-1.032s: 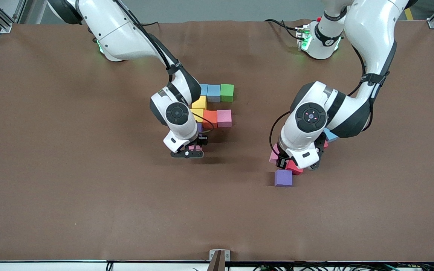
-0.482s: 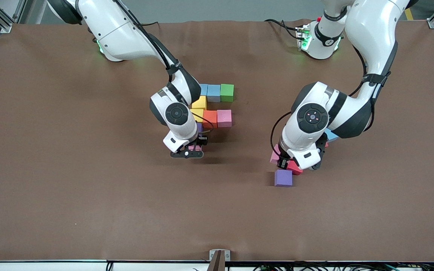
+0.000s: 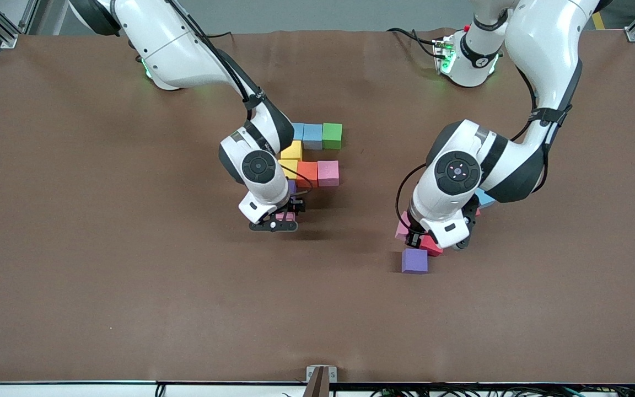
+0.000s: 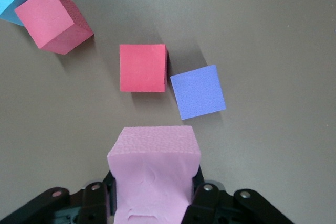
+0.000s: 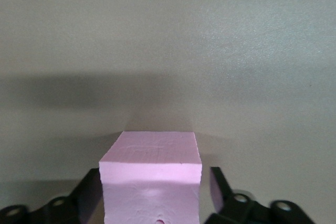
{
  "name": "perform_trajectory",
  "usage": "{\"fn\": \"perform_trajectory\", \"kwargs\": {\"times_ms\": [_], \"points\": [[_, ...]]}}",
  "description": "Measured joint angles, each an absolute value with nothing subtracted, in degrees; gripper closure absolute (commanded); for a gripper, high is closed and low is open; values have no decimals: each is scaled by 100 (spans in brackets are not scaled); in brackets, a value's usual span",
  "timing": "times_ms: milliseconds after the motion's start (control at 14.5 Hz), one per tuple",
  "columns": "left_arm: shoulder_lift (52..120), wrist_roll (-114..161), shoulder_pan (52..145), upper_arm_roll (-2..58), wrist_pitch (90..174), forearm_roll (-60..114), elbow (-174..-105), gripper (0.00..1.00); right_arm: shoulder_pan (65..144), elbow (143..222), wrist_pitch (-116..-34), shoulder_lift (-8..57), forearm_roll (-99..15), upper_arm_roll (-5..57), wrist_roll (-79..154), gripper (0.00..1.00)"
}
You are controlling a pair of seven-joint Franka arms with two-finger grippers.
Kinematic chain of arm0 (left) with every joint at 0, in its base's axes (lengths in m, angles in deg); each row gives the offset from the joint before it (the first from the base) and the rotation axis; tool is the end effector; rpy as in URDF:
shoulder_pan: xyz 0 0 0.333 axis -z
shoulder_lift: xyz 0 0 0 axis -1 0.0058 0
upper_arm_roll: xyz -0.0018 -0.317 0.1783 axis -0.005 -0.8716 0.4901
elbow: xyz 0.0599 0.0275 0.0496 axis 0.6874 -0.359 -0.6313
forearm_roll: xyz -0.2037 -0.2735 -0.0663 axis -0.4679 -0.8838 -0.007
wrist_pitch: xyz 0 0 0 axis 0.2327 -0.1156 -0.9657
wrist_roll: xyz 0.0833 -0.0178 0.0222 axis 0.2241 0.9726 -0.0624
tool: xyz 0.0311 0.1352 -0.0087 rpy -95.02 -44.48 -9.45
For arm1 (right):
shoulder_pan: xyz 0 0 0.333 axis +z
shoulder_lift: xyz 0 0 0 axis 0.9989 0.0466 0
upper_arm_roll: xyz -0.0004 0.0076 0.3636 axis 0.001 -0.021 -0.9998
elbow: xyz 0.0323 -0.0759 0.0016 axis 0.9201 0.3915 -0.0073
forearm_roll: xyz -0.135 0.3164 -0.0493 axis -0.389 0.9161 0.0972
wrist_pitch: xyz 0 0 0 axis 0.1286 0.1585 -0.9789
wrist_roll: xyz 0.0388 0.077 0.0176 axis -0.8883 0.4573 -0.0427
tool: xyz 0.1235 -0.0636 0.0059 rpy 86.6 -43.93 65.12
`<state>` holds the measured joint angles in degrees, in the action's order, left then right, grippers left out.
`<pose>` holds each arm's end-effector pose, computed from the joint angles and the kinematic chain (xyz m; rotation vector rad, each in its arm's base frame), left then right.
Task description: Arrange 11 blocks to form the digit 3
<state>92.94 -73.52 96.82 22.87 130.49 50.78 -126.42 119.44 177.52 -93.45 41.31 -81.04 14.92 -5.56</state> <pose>0.6172 -0.2810 0.3828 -2.5624 -1.7749 -0.0175 0.5486 0.4082 0.2431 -3.1131 0.0116 0.0404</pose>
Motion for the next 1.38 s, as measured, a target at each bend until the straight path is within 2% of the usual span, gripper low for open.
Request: {"fn": "perform_trajectory", "kwargs": {"times_ms": [482, 1032, 1376], "points": [[9294, -7353, 9687, 2286, 13049, 5078, -12645, 83, 11933, 17556, -9267, 4044, -8103, 1508, -670, 0], [9371, -8213, 9844, 2182, 13066, 4918, -12635, 83, 11085, 17262, -7680, 2875, -8048, 1565, 413, 0], [9873, -9404, 10497, 2149, 13328, 4909, -12326, 83, 10174, 17251, -6845, 2292, -8040, 1605, 841, 0]]}}
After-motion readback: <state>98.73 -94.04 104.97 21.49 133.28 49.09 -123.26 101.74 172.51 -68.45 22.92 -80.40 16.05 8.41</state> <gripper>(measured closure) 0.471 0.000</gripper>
